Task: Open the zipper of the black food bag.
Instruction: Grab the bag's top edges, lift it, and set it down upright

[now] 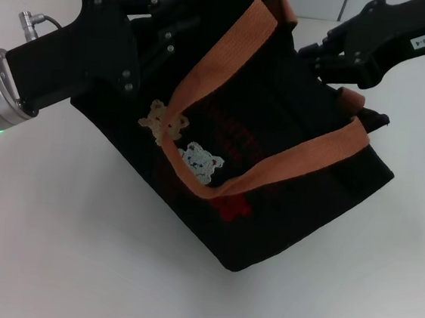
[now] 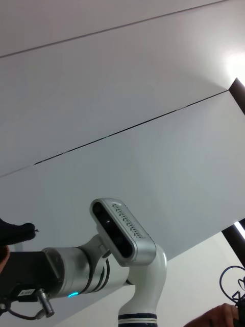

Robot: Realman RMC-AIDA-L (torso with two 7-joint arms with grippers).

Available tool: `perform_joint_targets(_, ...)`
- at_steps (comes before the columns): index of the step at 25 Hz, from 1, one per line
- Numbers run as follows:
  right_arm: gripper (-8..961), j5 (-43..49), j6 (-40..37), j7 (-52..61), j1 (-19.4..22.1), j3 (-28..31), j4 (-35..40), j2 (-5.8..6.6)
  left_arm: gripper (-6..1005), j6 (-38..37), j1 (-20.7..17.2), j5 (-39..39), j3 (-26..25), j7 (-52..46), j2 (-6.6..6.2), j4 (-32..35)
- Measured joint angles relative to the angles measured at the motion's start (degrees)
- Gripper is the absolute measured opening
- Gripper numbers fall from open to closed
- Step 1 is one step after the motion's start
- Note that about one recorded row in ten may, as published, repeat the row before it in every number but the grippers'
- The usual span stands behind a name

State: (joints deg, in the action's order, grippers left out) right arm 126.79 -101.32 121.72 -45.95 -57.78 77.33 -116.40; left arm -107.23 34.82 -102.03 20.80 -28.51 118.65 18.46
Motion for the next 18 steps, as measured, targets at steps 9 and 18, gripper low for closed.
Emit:
perform_joint_targets(9, 231, 0.49, 2.38, -3.37, -0.53, -0.92, -0.29, -0.34, 184, -0.29, 0.15, 0.0, 0.2, 0.56, 0.0, 0.0)
perform_joint_targets(18, 448, 0.52, 4.39, -6.04, -0.64, -3.32, -0.33, -1.62, 183, -0.44, 0.5, 0.0, 0.21, 0.57, -0.01, 0.0)
